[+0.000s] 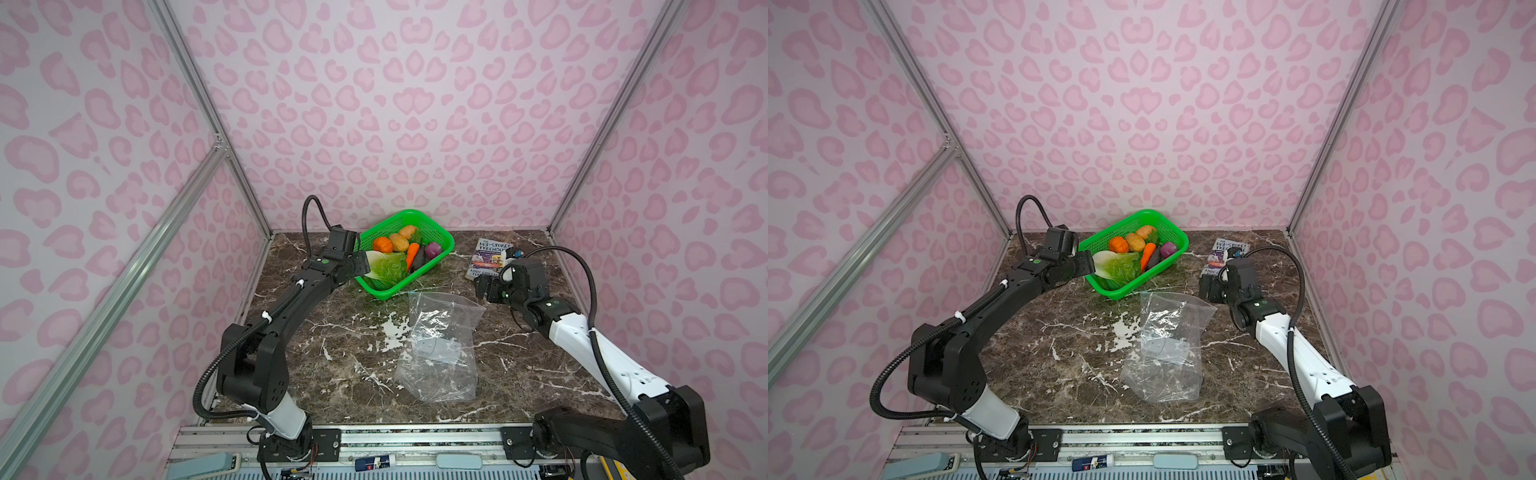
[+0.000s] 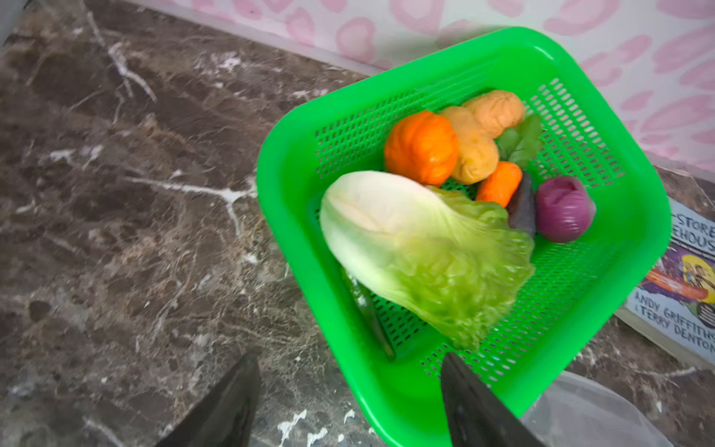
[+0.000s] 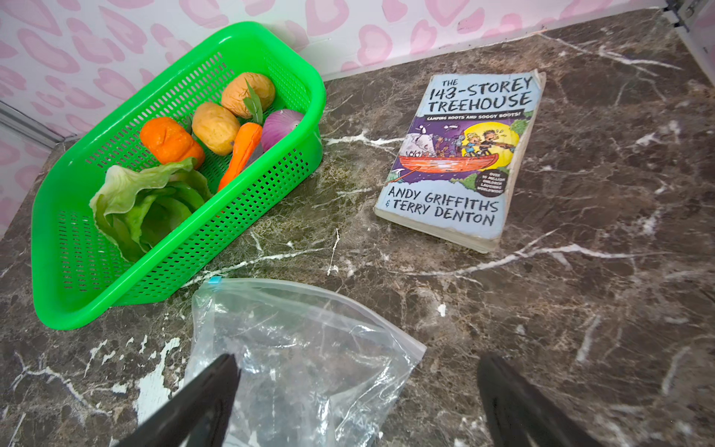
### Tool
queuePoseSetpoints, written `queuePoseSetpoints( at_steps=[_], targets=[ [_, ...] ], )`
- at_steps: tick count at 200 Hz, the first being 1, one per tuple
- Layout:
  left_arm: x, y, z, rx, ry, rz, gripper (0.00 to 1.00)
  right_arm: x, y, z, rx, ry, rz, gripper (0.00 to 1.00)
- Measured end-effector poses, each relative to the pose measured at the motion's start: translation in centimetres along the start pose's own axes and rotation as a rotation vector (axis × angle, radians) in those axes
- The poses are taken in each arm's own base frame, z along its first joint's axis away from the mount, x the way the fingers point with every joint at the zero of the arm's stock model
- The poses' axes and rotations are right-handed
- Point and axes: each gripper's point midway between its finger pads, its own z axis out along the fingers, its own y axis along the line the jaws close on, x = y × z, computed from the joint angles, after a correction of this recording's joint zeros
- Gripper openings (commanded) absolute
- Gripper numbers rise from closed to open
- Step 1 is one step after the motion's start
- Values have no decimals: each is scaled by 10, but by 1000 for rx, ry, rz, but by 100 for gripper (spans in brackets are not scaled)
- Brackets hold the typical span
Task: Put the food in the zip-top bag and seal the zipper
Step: 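Grasp the green basket rim with the left gripper and drag it nearer, then hold the basket with the left gripper while the right gripper lowers onto the bag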
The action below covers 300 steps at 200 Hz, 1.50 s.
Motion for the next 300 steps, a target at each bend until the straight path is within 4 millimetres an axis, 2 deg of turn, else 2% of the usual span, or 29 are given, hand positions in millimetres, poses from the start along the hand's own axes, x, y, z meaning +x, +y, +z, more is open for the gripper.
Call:
queuePoseSetpoints(
  at_steps=[23,62,82,100,117,141,173,198,208,215,241,279,300],
  targets=[
    [13,19,11,-43,33,-86,76,1,6,4,-8,11,-9,98],
    [11,20,42,-62,46,-173,75,2,8,4,-5,15,-15,98],
    [-3,10,56,-43,24,-197,71,2,6,4,6,15,-16,98],
    [-11,4,67,-30,5,-216,61,3,4,4,15,17,-16,98],
    [-7,4,77,-33,19,-222,52,4,3,4,22,22,-19,98],
    [0,7,85,-45,37,-226,49,6,0,6,37,28,-21,98],
    [6,11,94,-64,50,-224,37,10,-2,10,44,43,-27,98],
    [6,13,100,-71,55,-223,15,11,-4,12,53,47,-29,98],
    [-3,10,103,-52,32,-231,12,12,-4,13,55,52,-29,98],
    [-6,7,104,-25,41,-215,6,14,-5,14,57,57,-30,98],
    [-6,-2,108,11,64,-166,6,24,-6,17,50,84,-21,96],
    [-14,-7,108,24,61,-76,10,51,-1,22,-3,158,-1,90],
    [-22,-10,107,32,50,-43,17,68,7,26,-45,201,6,88]
  ],
)
